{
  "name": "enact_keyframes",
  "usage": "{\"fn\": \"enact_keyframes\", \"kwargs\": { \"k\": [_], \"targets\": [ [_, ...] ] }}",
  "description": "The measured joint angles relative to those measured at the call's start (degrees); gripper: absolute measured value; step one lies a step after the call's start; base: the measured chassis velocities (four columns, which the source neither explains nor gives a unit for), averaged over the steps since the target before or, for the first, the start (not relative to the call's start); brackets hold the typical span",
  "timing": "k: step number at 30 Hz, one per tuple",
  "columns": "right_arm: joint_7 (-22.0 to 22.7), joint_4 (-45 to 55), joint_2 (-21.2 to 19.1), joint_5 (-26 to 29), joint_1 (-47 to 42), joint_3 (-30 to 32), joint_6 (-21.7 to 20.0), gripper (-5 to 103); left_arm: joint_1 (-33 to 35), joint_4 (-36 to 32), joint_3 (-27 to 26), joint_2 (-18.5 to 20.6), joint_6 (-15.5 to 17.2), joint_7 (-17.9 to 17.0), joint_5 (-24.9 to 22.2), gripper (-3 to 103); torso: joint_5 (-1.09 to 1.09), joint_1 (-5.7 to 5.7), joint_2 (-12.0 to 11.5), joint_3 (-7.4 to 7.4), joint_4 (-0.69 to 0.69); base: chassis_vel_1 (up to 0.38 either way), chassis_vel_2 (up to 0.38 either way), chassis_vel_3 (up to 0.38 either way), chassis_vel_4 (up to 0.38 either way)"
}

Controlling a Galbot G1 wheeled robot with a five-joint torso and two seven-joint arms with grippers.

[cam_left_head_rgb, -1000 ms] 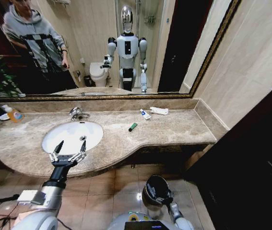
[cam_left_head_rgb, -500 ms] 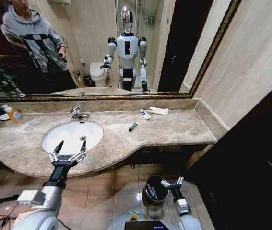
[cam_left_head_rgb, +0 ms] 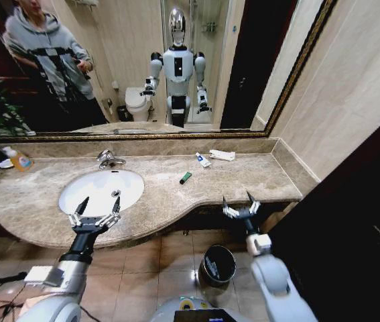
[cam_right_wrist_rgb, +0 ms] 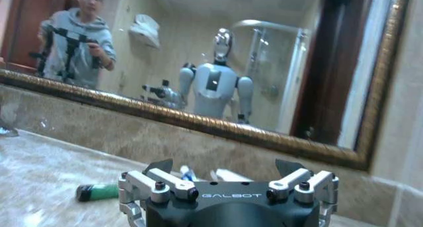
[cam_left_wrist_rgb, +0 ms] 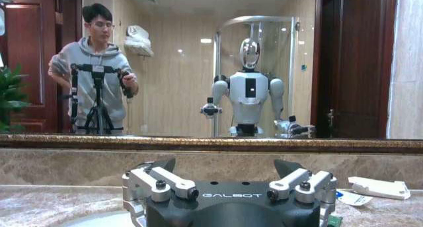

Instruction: Pick up the trash from the sink and place it in the trash bin.

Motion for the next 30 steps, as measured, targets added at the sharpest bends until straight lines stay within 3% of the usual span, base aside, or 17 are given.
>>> {"fn": "enact_keyframes", "kwargs": {
  "k": [3, 7, 15, 23, 30],
  "targets": [
    [-1.7, -3.4, -1.8, 0.6, 5.4, -0.8, -0.6, 100, 0.0, 0.0, 0.0, 0.0, 0.0, 0.0, 0.0, 100, -0.01, 0.0, 0.0, 0.0, 0.0, 0.0, 0.0, 0.0, 0.0],
    [-3.4, -11.9, -3.1, -4.0, 14.9, -2.2, 1.7, 100, 0.0, 0.0, 0.0, 0.0, 0.0, 0.0, 0.0, 100, -0.01, 0.0, 0.0, 0.01, 0.0, 0.0, 0.0, 0.0, 0.0],
    [-3.6, -22.4, -4.0, -8.2, 25.9, -6.7, 1.7, 100, 0.0, 0.0, 0.0, 0.0, 0.0, 0.0, 0.0, 100, 0.0, 0.0, 0.0, 0.0, -0.01, 0.0, 0.0, 0.0, 0.0],
    [-10.5, -33.4, -5.8, -9.8, 39.9, -14.5, -4.6, 100, 0.0, 0.0, 0.0, 0.0, 0.0, 0.0, 0.0, 100, -0.02, 0.0, 0.0, 0.0, 0.0, 0.0, 0.0, 0.0, 0.0],
    [-12.6, -43.5, -5.9, -11.5, 50.0, -20.8, -3.7, 100, 0.0, 0.0, 0.0, 0.0, 0.0, 0.0, 0.0, 100, -0.02, 0.01, 0.0, 0.0, 0.0, 0.0, 0.0, 0.0, 0.0]
  ]
}}
